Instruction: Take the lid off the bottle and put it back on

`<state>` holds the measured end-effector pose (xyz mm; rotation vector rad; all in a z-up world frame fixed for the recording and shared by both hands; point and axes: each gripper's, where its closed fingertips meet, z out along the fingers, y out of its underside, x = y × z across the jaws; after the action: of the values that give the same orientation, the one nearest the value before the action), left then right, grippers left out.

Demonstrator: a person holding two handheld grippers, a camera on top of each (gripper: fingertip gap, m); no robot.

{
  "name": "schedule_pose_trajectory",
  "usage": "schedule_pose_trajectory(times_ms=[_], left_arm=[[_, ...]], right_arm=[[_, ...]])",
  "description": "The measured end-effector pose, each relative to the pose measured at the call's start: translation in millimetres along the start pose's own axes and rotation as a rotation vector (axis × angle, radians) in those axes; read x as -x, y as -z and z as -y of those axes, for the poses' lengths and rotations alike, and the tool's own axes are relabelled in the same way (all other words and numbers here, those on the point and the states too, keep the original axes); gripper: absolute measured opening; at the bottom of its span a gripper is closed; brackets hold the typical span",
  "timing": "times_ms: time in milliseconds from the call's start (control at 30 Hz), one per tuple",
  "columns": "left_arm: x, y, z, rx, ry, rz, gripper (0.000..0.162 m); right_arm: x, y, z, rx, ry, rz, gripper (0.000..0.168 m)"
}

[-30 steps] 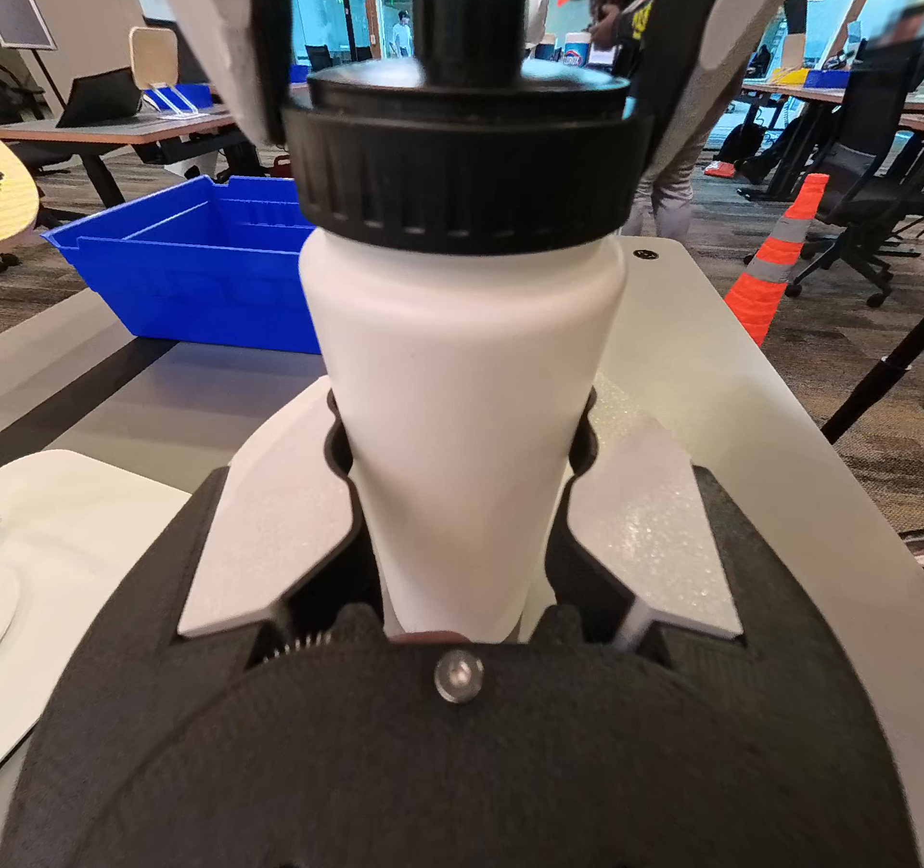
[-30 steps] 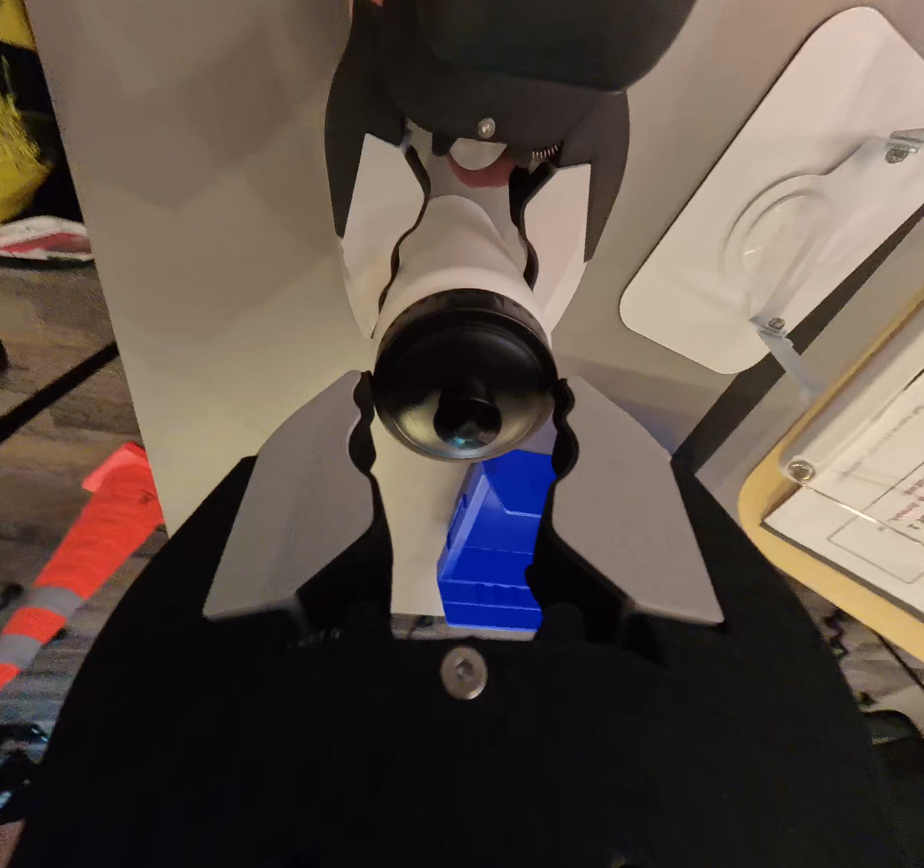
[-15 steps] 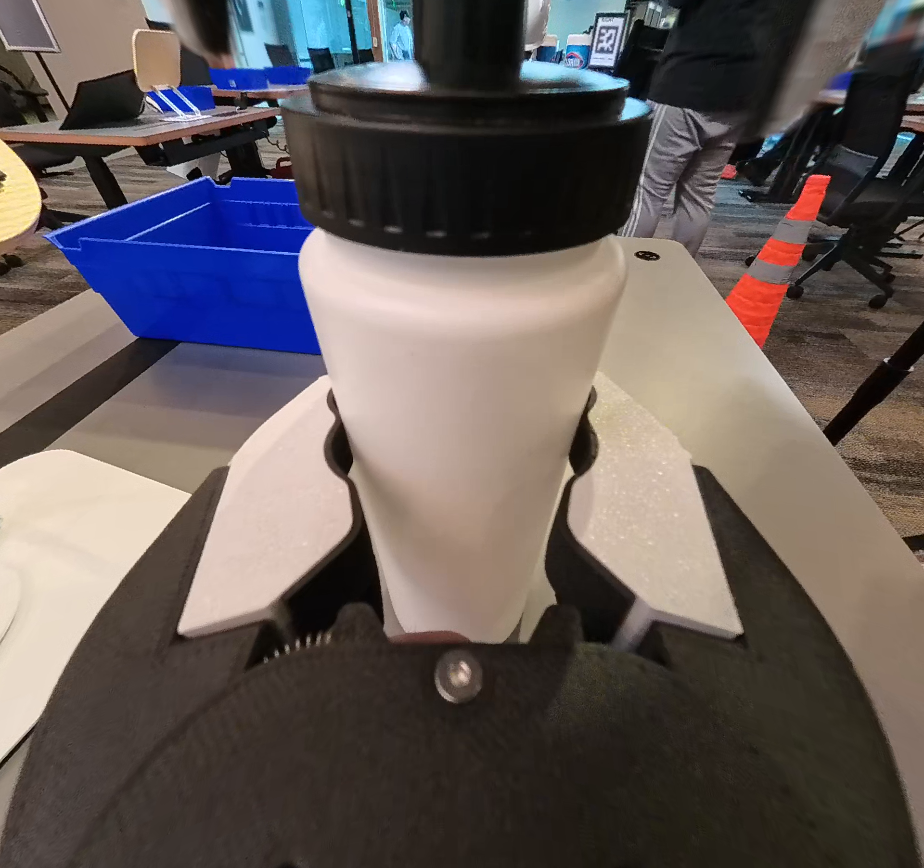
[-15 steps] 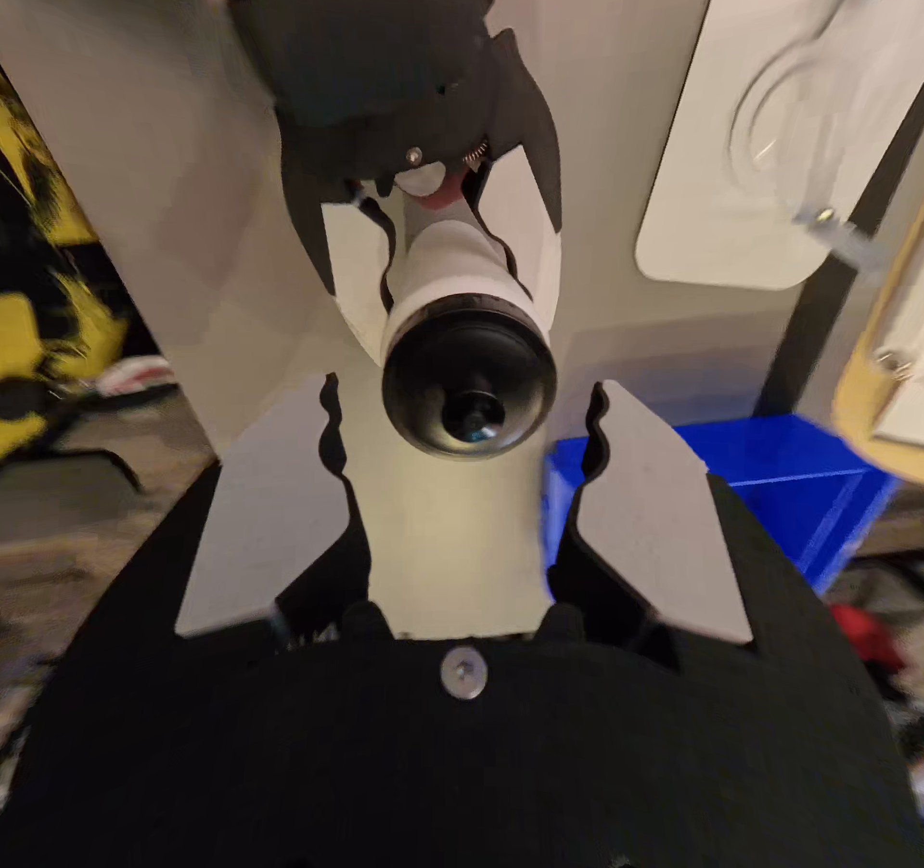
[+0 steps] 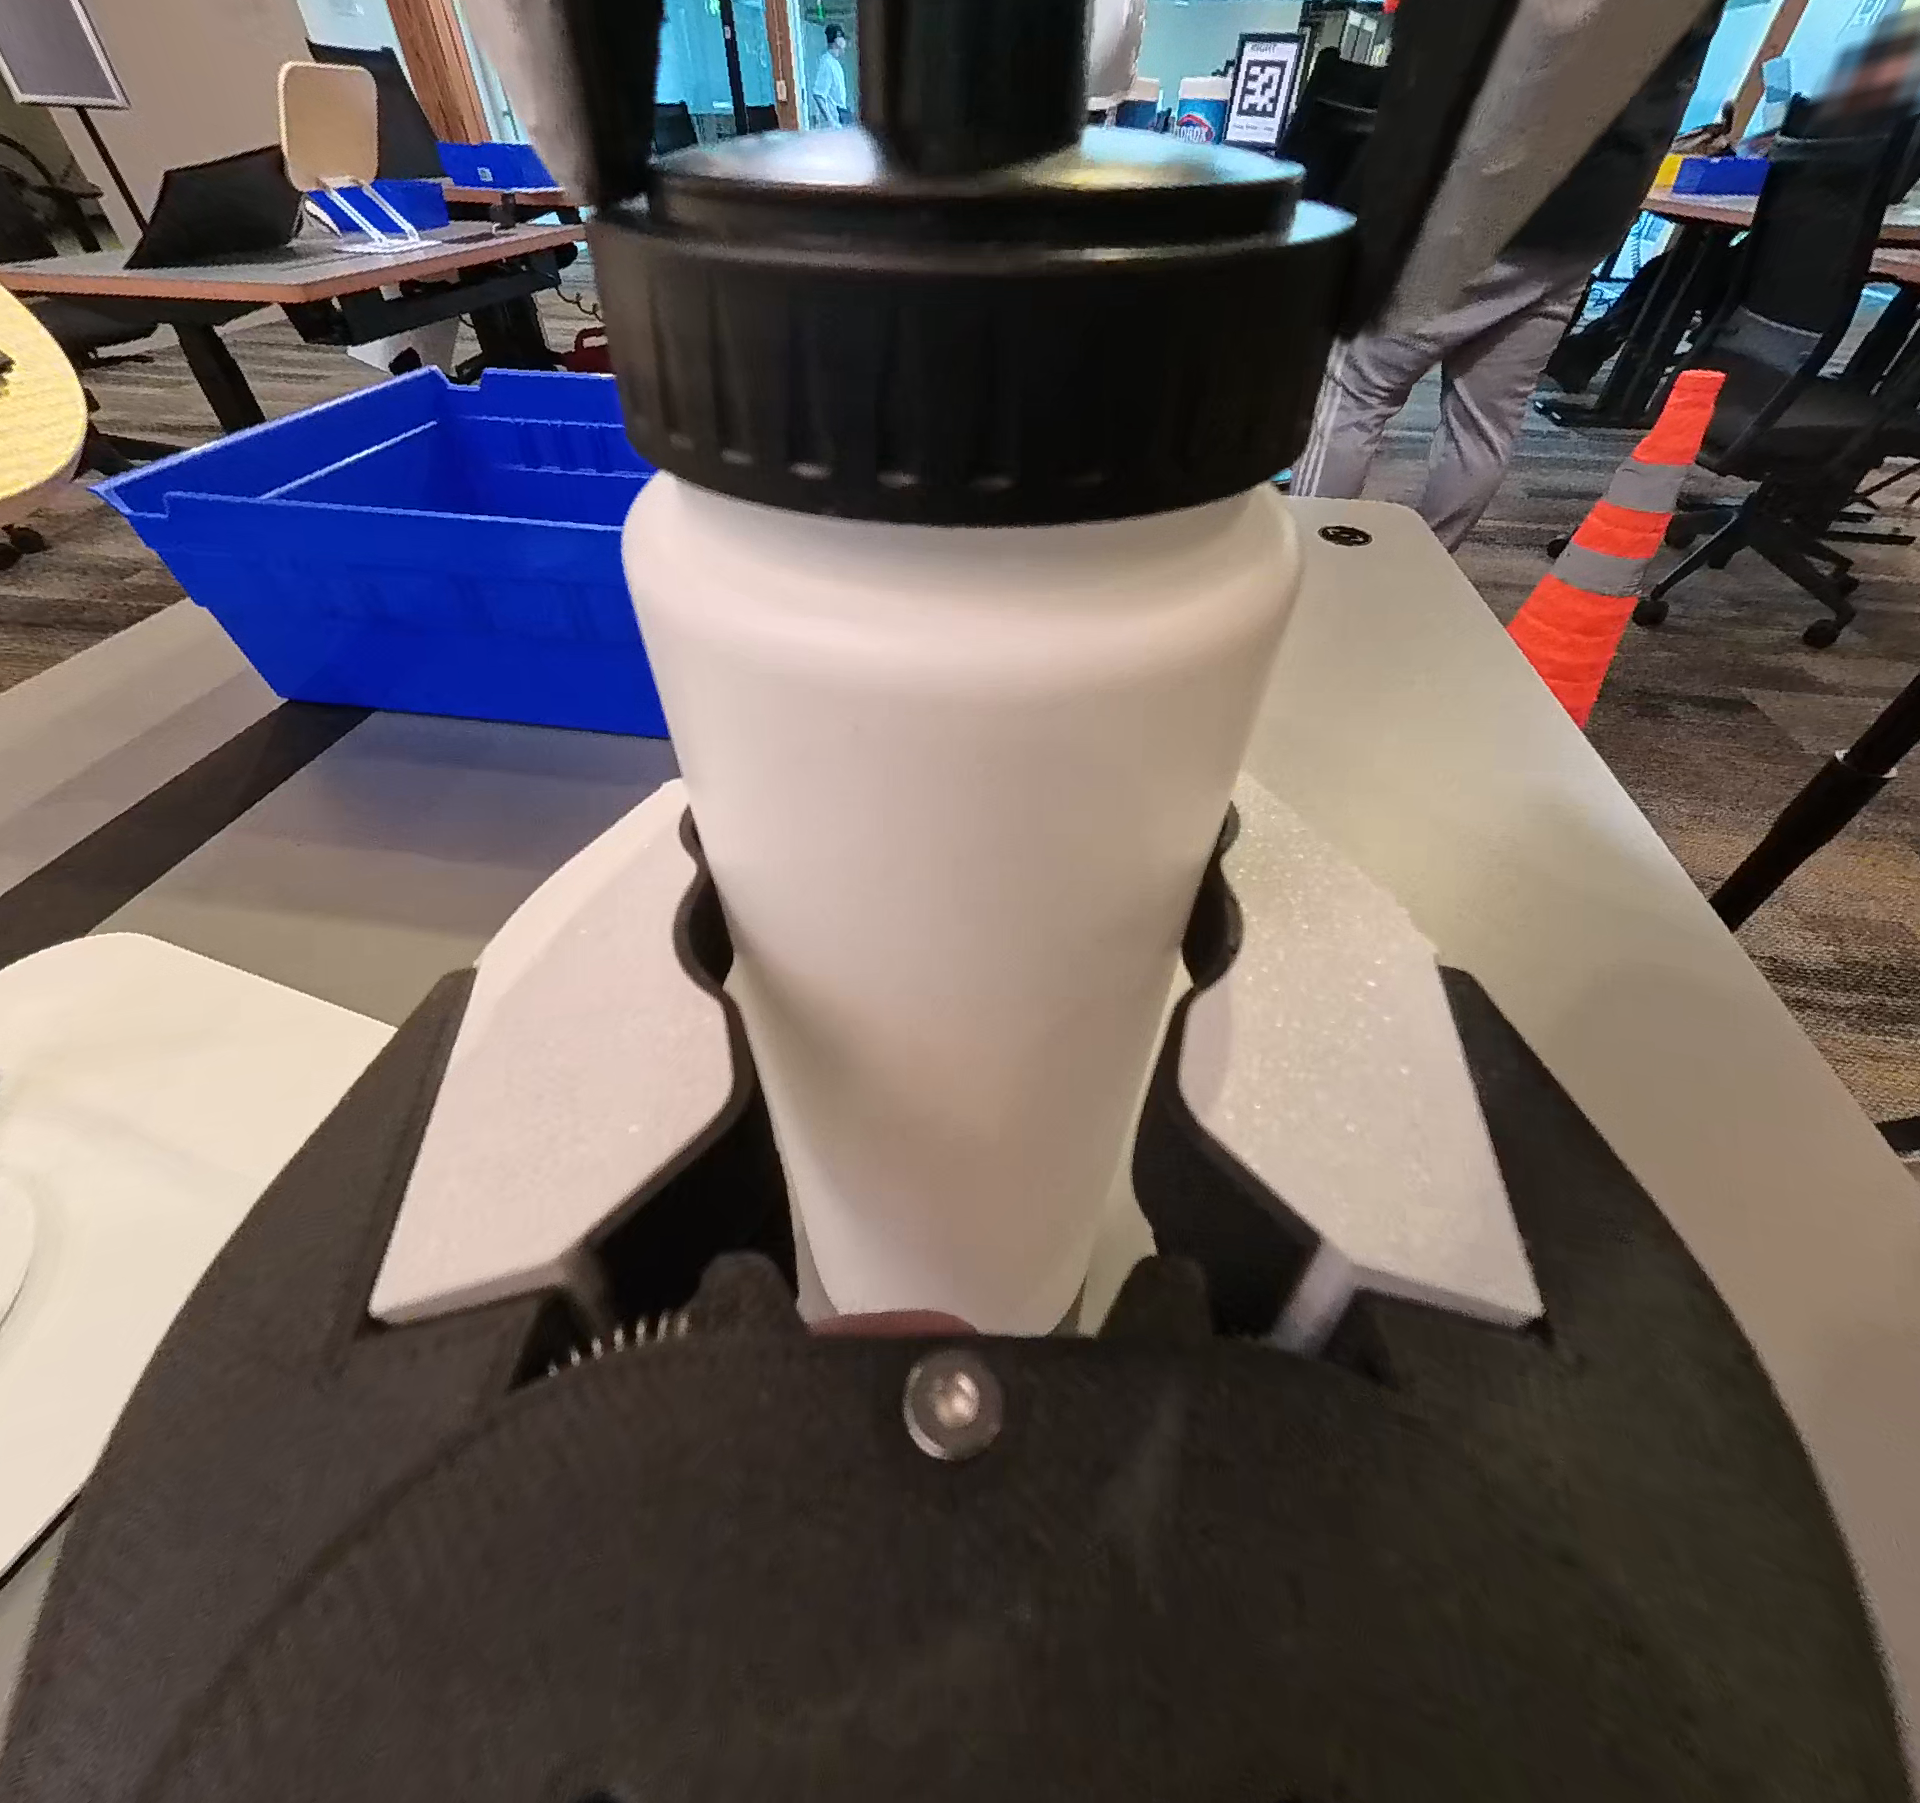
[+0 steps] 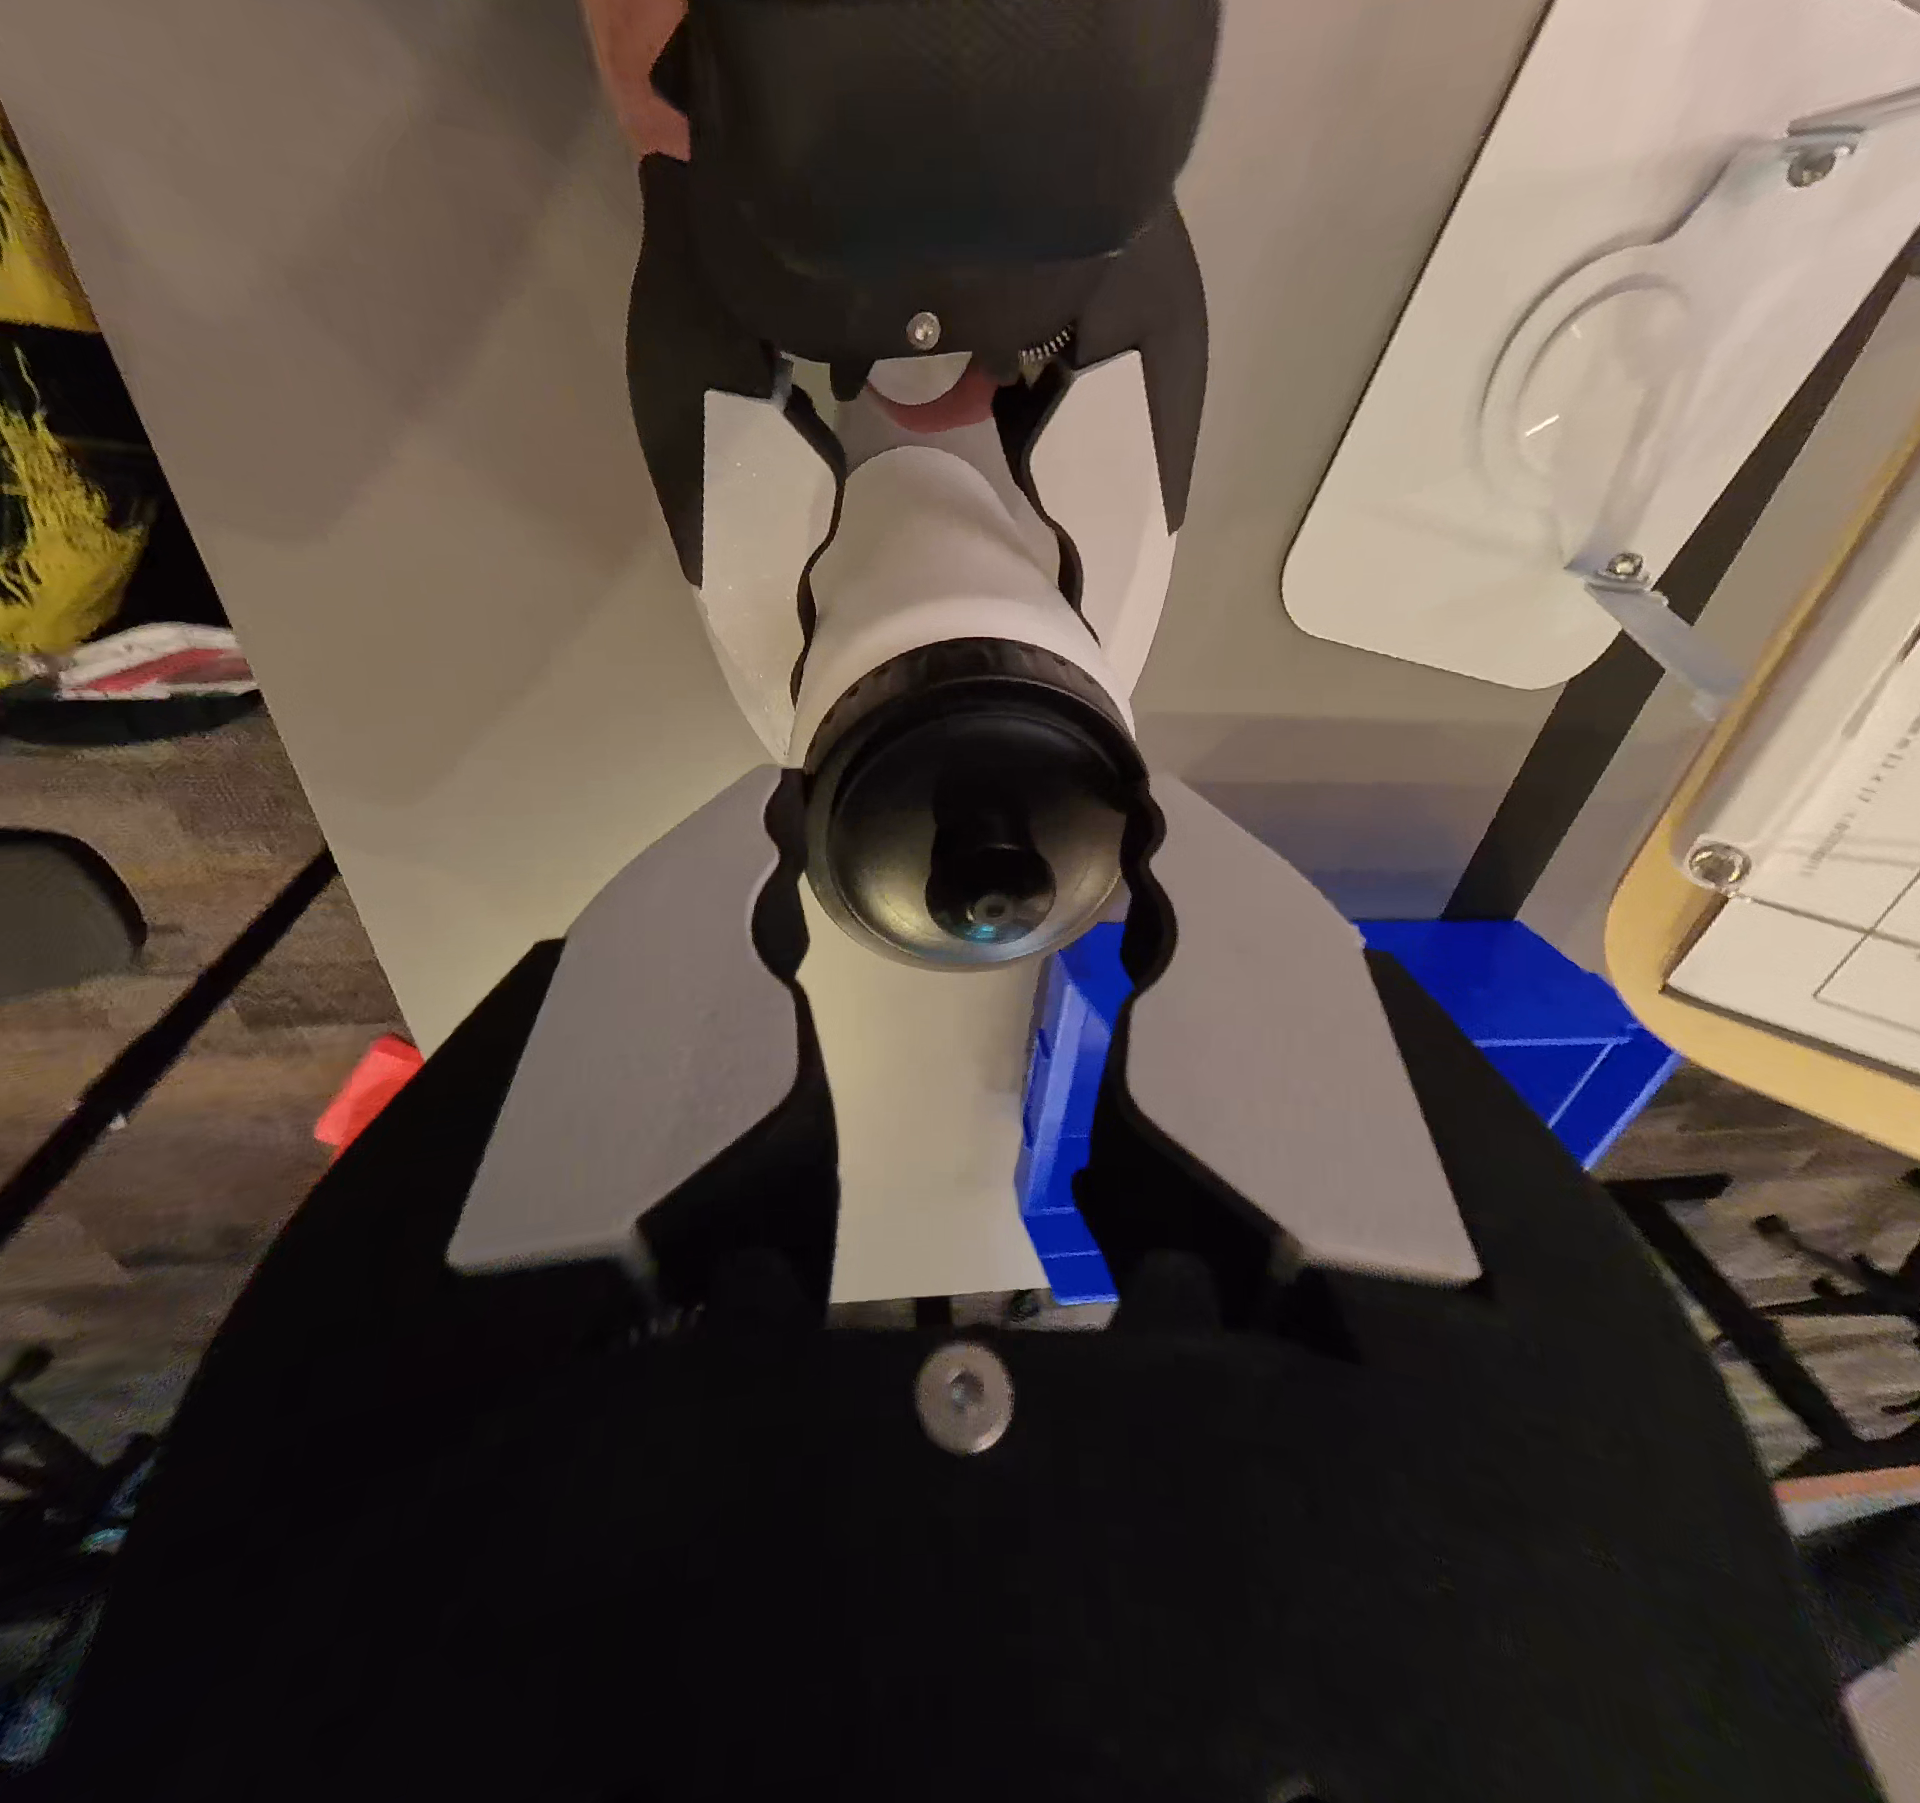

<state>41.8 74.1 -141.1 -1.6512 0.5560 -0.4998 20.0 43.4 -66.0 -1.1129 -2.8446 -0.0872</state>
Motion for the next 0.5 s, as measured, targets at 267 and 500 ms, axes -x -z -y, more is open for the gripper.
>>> schedule_pose_trajectory(times_ms=[267, 500], left_arm=[[0, 1, 0, 0.000, -0.002, -0.001, 0.087], [0, 0, 0, 0.000, 0.000, -0.002, 0.087]], right_arm=[[0, -6, -9, 0.068, 0.052, 0.004, 0.093], [-1, -7, -8, 0.043, 0.027, 0.058, 0.069]])
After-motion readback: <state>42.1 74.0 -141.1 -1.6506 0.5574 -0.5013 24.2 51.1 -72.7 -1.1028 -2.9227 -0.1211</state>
